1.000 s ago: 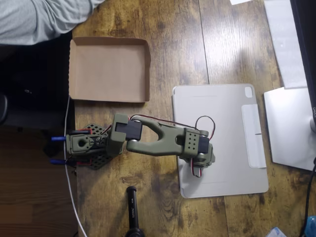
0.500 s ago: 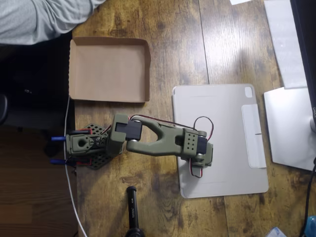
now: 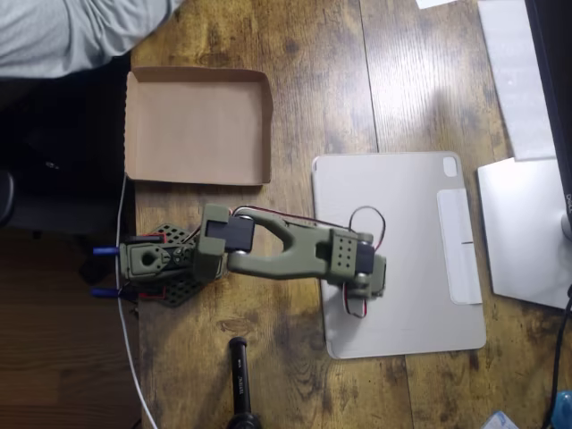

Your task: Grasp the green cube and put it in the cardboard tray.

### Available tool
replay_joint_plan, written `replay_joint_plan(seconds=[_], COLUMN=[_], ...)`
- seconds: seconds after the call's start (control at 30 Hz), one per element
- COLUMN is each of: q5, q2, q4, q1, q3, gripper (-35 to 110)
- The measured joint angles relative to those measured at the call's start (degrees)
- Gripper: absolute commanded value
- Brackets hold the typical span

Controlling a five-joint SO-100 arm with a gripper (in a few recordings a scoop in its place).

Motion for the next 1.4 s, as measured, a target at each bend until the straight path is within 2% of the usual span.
replay_joint_plan(seconds=[0.47,0.87,1.13,1.27,1.4], q5=[6.50,18.54,23.38,23.12,18.98], q2=[12.92,18.98,21.09,21.09,21.09], q4=[16.26,25.93,27.77,27.42,26.37], q1=[-14.59,-42.98,-63.90,-65.30,-61.00], q3=[-0.18,-0.26,-0.62,-0.70,-0.70], gripper=[18,23,24,25,25])
